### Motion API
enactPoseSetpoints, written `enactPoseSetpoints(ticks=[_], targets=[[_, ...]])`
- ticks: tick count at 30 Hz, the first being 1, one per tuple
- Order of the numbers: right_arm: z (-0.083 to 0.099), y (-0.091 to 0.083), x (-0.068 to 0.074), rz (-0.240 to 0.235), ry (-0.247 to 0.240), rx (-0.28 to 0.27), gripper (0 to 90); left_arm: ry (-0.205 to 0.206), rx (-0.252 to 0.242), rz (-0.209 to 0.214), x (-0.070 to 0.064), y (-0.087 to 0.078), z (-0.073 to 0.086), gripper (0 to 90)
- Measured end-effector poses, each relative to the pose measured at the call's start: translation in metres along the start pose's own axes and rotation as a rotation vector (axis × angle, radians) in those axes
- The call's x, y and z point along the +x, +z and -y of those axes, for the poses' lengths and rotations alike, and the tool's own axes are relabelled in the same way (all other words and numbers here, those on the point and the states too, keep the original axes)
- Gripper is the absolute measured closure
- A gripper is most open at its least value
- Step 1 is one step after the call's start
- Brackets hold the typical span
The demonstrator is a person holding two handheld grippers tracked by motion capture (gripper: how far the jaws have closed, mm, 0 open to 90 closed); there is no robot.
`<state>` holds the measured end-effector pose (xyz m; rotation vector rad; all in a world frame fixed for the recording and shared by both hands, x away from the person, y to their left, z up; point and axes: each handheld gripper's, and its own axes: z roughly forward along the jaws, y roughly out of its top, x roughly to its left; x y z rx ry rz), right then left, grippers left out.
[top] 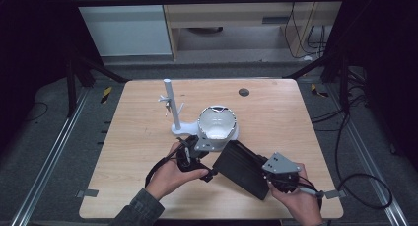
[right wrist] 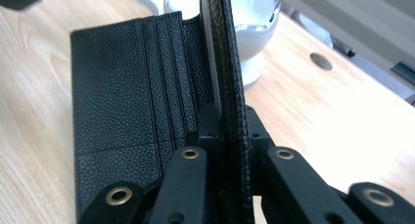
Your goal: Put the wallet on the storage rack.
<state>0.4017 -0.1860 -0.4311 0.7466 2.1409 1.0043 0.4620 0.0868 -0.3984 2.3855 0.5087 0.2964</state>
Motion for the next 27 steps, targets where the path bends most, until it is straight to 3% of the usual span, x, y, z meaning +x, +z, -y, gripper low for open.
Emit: enactPoseSetpoints(ticks=[6, 27], targets=[[-0.001, -0.01, -0.008, -0.011, 0.045, -0.074, 83.5, 0.024, -0.019, 0.001, 0.002, -0.006, -0.01, 12.5], [-0.019, -0.024, -0.018, -0.039, 0.054, -0.169, 83.6, 0.03, -0.04, 0.006, 0.006, -0.006, -0.018, 11.7]])
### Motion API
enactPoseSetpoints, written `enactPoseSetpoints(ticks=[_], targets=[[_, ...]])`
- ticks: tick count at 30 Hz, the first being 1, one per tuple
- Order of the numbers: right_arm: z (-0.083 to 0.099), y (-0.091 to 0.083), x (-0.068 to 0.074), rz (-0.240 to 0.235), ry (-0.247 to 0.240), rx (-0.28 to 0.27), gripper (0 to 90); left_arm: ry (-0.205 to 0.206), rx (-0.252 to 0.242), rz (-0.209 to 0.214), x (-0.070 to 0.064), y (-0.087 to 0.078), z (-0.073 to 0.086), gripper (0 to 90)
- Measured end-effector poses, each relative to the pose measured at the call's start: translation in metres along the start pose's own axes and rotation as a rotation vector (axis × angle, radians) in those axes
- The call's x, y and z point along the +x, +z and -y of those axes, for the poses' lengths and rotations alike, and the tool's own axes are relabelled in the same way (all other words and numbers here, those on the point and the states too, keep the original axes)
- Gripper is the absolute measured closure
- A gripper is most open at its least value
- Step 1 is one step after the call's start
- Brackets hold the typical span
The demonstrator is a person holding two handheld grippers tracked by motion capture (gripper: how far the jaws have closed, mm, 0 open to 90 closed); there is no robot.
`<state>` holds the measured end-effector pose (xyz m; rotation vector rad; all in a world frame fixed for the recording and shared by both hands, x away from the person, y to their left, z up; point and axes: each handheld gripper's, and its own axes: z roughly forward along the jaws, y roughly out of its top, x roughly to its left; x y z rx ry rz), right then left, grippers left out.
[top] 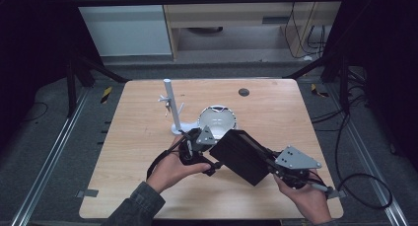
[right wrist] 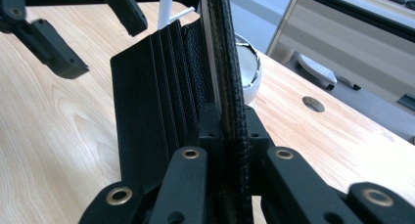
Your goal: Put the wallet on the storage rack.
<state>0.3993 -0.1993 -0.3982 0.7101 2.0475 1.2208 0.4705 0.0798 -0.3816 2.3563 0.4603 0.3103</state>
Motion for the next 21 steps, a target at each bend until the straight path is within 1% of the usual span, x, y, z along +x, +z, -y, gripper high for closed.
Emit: enactPoseSetpoints(ticks=[6, 9, 13, 15, 21], targets=[[-0.004, -0.003, -0.002, -0.009, 0.005, -0.021, 83.6, -0.005, -0.009, 0.011, 0.003, 0.002, -0.003, 11.6], [-0.005, -0.005, -0.003, -0.011, 0.003, -0.025, 83.6, -0.004, -0.014, 0.025, 0.005, 0.005, -0.005, 11.7], [-0.005, -0.006, -0.003, -0.016, 0.006, -0.033, 83.6, -0.009, -0.007, 0.038, 0.008, 0.011, -0.006, 12.2], [-0.005, -0.006, -0.003, -0.017, 0.006, -0.034, 83.6, -0.009, -0.002, 0.05, 0.01, 0.014, -0.007, 13.3], [-0.005, -0.006, -0.004, -0.021, 0.01, -0.046, 83.6, -0.004, -0.003, 0.067, 0.012, 0.02, -0.013, 17.5]])
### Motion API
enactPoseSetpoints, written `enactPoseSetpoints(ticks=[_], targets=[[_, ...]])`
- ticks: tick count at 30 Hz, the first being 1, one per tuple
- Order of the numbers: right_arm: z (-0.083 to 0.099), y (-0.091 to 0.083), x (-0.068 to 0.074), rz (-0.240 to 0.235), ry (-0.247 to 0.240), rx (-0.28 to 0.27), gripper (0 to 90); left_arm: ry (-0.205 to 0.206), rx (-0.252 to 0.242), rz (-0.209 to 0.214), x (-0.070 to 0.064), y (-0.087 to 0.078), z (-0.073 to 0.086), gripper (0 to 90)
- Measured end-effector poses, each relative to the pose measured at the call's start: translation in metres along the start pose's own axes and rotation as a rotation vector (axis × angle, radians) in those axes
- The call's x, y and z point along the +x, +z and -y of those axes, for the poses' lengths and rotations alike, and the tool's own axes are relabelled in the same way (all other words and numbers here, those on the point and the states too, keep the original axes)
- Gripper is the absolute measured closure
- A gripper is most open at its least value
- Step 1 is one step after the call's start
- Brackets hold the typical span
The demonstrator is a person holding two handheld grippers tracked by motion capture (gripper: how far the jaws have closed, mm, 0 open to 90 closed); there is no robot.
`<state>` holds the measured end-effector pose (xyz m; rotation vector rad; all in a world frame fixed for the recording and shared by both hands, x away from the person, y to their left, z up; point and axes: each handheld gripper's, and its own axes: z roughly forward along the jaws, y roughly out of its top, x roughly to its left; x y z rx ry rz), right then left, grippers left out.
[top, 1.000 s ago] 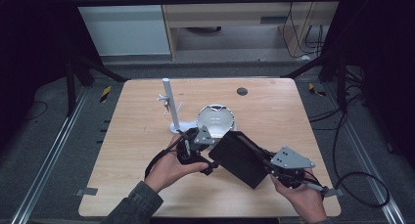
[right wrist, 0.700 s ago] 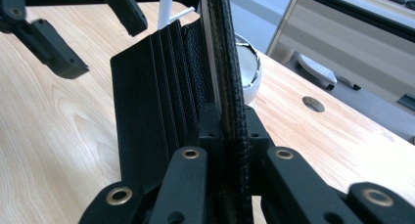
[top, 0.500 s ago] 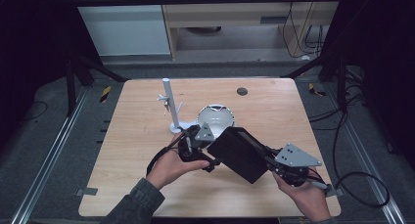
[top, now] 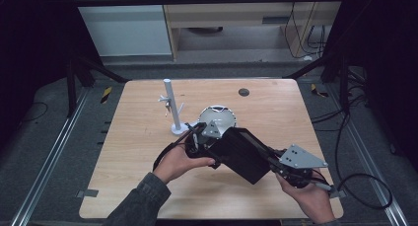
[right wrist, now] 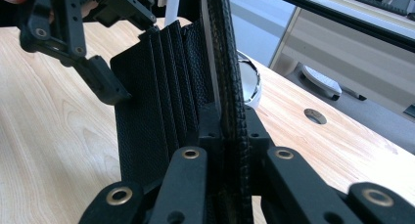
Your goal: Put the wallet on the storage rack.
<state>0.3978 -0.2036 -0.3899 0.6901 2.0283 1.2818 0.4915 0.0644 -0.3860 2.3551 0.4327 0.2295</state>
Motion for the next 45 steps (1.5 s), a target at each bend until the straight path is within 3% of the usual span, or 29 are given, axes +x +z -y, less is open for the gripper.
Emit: enactPoseSetpoints(ticks=[6, 10, 18, 23, 25, 29, 33, 38, 41, 45], targets=[[0.001, -0.001, -0.001, 0.001, 0.004, -0.013, 83.6, 0.015, 0.019, 0.04, -0.001, 0.004, -0.006, 30.5], [0.003, -0.001, -0.001, -0.001, 0.005, -0.018, 83.6, 0.029, 0.046, 0.048, -0.003, 0.003, -0.011, 50.6], [0.019, -0.005, 0.002, -0.006, 0.022, -0.041, 82.4, 0.042, 0.1, 0.061, -0.019, -0.019, -0.029, 80.1], [0.027, -0.008, 0.005, -0.014, 0.051, -0.069, 81.4, 0.062, 0.134, 0.043, -0.028, -0.031, -0.046, 80.8], [0.03, -0.006, 0.006, -0.033, 0.065, -0.065, 76.0, 0.068, 0.136, 0.045, -0.03, -0.035, -0.051, 81.0], [0.038, 0.004, 0.01, -0.082, 0.106, -0.019, 48.6, 0.078, 0.156, 0.013, -0.028, -0.045, -0.066, 81.1], [0.045, 0.013, 0.02, -0.103, 0.082, 0.037, 23.5, 0.081, 0.155, -0.013, -0.023, -0.058, -0.075, 81.0], [0.06, 0.018, 0.018, -0.118, 0.13, 0.062, 15.5, 0.043, 0.132, -0.024, -0.014, -0.077, -0.078, 81.0], [0.069, 0.023, 0.011, -0.077, 0.198, 0.105, 13.6, 0.02, 0.137, -0.037, -0.008, -0.086, -0.076, 81.0], [0.081, 0.033, -0.005, 0.037, 0.271, 0.208, 10.4, 0.001, 0.132, -0.042, -0.002, -0.095, -0.078, 80.9]])
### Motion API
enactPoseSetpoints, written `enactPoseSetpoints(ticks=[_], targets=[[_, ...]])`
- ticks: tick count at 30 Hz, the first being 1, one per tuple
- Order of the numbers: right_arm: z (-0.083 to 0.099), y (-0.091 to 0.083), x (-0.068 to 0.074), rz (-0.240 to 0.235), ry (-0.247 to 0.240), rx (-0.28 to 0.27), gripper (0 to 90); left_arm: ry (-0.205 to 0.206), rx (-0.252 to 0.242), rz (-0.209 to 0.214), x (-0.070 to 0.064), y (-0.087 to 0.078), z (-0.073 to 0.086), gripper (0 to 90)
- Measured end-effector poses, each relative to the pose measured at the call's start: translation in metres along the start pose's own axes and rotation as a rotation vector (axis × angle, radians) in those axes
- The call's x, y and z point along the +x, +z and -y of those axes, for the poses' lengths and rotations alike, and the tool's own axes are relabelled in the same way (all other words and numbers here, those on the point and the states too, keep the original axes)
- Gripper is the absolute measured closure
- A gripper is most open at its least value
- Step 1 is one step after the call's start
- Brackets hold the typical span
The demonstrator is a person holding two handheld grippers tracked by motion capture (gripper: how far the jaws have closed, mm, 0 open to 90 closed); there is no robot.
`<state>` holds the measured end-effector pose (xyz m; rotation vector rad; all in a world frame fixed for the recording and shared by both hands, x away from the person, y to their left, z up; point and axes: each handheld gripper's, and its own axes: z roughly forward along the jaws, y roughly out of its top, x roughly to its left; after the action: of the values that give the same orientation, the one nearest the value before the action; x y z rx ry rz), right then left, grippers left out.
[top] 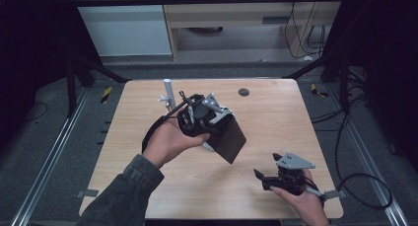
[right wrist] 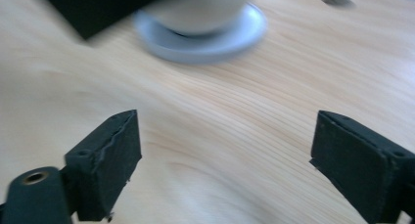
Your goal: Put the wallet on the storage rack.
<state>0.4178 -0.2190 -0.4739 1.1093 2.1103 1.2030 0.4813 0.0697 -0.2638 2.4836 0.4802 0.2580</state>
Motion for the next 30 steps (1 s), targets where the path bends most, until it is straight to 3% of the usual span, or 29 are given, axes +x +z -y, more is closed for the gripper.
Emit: enactPoseSetpoints(ticks=[2, 4, 7, 11, 17, 22, 30], targets=[[0.002, 0.004, -0.009, 0.039, 0.052, 0.016, 9.5, 0.0, 0.006, -0.009, 0.002, -0.003, -0.002, 81.0], [0.005, 0.01, -0.023, 0.108, 0.106, 0.054, 8.9, -0.006, 0.004, -0.017, 0.006, -0.005, -0.004, 81.0], [0.014, 0.018, -0.036, 0.155, 0.139, 0.118, 8.6, -0.021, 0.001, -0.023, 0.012, -0.007, -0.004, 81.0], [0.021, 0.024, -0.045, 0.169, 0.174, 0.17, 8.6, -0.036, 0.0, -0.034, 0.018, -0.009, -0.003, 81.0], [0.021, 0.034, -0.051, 0.187, 0.173, 0.195, 7.9, -0.049, -0.002, -0.057, 0.028, -0.014, -0.006, 80.9], [0.023, 0.038, -0.048, 0.192, 0.148, 0.21, 6.9, -0.06, -0.018, -0.072, 0.031, -0.017, -0.009, 80.9], [0.023, 0.038, -0.047, 0.2, 0.15, 0.213, 5.9, -0.077, -0.026, -0.101, 0.042, -0.02, -0.016, 81.0]])
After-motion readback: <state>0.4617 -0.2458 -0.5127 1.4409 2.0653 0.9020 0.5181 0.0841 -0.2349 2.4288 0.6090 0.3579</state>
